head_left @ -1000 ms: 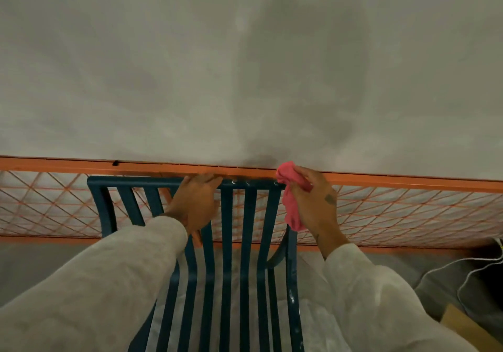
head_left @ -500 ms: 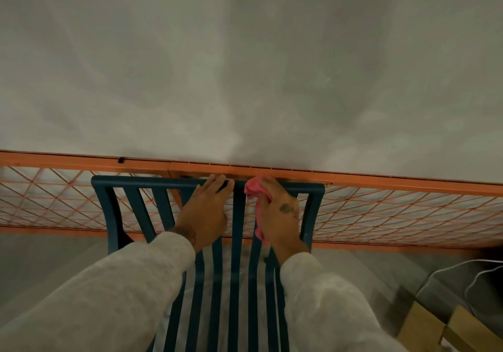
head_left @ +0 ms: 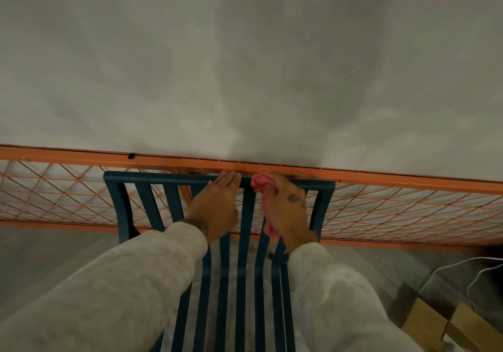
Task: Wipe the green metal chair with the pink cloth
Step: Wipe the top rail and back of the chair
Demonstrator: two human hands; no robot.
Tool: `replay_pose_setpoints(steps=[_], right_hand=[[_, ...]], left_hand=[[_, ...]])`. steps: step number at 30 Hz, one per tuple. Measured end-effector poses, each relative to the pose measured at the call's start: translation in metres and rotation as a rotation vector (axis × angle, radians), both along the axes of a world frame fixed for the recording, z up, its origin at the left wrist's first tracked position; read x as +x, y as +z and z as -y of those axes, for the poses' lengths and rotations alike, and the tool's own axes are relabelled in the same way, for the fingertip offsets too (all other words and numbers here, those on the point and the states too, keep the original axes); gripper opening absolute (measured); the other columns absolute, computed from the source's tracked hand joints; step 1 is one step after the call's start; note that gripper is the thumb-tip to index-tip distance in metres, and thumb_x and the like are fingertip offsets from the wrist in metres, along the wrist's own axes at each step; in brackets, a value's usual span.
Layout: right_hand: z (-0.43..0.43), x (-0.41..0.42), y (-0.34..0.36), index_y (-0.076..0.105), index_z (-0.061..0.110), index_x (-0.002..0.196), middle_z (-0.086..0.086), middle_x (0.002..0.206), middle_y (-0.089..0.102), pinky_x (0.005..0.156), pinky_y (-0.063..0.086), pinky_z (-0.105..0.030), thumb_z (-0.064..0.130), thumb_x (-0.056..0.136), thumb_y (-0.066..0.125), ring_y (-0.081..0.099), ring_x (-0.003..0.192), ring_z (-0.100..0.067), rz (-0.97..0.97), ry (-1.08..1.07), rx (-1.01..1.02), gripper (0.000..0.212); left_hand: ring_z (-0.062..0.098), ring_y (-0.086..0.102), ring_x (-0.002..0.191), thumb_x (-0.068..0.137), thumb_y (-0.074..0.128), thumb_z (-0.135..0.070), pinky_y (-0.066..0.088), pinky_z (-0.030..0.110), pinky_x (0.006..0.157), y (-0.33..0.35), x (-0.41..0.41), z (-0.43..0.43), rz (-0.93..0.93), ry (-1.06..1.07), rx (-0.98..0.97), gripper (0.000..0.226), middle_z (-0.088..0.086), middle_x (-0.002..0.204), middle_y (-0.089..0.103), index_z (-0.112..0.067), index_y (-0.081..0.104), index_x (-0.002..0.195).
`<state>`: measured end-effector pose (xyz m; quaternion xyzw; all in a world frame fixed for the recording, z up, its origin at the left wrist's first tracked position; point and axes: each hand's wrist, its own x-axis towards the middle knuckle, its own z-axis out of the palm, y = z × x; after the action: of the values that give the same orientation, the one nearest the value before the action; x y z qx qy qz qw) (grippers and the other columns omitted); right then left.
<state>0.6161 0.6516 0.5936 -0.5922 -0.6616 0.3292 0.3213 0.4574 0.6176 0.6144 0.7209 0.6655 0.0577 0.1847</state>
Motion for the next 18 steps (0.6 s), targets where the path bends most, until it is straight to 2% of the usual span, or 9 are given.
replay_pose_setpoints(steps=[4, 7, 8, 11, 13, 15, 18], right_hand=[[0.003, -0.019, -0.008, 0.069, 0.027, 0.111, 0.005, 0.108, 0.07, 0.081, 0.06, -0.034, 0.01, 0.101, 0.053, 0.068, 0.089, -0.014, 0.115, 0.182, 0.225, 0.026], [0.006, 0.013, -0.024, 0.069, 0.019, 0.122, -0.005, 0.12, 0.071, 0.086, 0.06, -0.045, 0.001, 0.089, 0.069, 0.071, 0.095, -0.027, 0.33, 0.17, 0.364, 0.038], [0.007, 0.029, -0.032, 0.069, 0.017, 0.125, -0.005, 0.122, 0.071, 0.089, 0.059, -0.046, 0.002, 0.089, 0.07, 0.071, 0.1, -0.027, 0.359, 0.146, 0.358, 0.039], [0.007, 0.068, -0.043, 0.072, 0.019, 0.118, 0.004, 0.116, 0.072, 0.097, 0.055, -0.038, 0.017, 0.099, 0.061, 0.069, 0.105, -0.012, 0.224, 0.044, 0.278, 0.022], [0.006, 0.074, -0.041, 0.072, 0.023, 0.118, 0.007, 0.115, 0.072, 0.095, 0.057, -0.035, 0.029, 0.103, 0.053, 0.069, 0.102, -0.01, 0.202, -0.037, 0.244, 0.025], [0.011, 0.063, -0.033, 0.07, 0.023, 0.123, 0.006, 0.118, 0.072, 0.095, 0.057, -0.033, 0.041, 0.101, 0.047, 0.069, 0.102, -0.012, 0.136, -0.088, 0.202, 0.036], [0.01, 0.033, -0.03, 0.069, 0.02, 0.125, 0.004, 0.125, 0.069, 0.105, 0.051, -0.03, 0.039, 0.101, 0.047, 0.066, 0.114, -0.012, 0.161, 0.026, 0.216, 0.037]], left_hand=[[0.024, 0.022, 0.147, 0.087, 0.059, -0.009, 0.025, 0.041, 0.12, 0.007, -0.003, -0.003, -0.006, -0.014, -0.004, 0.078, 0.008, 0.16, 0.023, -0.011, 0.018, 0.153], [0.024, 0.021, 0.148, 0.091, 0.057, -0.015, 0.019, 0.041, 0.121, 0.007, -0.014, -0.003, -0.099, -0.038, 0.019, 0.073, 0.008, 0.16, 0.024, -0.011, 0.019, 0.153], [0.023, 0.02, 0.148, 0.091, 0.055, -0.018, 0.016, 0.044, 0.122, 0.005, -0.019, -0.003, -0.151, -0.047, 0.038, 0.072, 0.007, 0.16, 0.024, -0.013, 0.019, 0.153], [0.024, 0.013, 0.15, 0.092, 0.053, -0.02, 0.013, 0.05, 0.121, -0.002, -0.028, -0.001, -0.206, -0.032, 0.022, 0.075, 0.003, 0.162, 0.017, -0.017, 0.013, 0.154], [0.025, 0.008, 0.151, 0.092, 0.054, -0.018, 0.013, 0.049, 0.122, -0.005, -0.027, 0.0, -0.167, -0.031, -0.001, 0.077, 0.004, 0.163, 0.012, -0.016, 0.01, 0.155], [0.026, 0.008, 0.151, 0.091, 0.056, -0.017, 0.012, 0.048, 0.122, -0.004, -0.027, 0.001, -0.157, -0.045, -0.011, 0.079, 0.005, 0.163, 0.012, -0.015, 0.009, 0.155], [0.027, 0.021, 0.148, 0.086, 0.06, -0.012, 0.024, 0.048, 0.119, 0.003, -0.034, -0.001, -0.115, -0.041, -0.039, 0.083, 0.006, 0.161, 0.021, -0.014, 0.013, 0.154]])
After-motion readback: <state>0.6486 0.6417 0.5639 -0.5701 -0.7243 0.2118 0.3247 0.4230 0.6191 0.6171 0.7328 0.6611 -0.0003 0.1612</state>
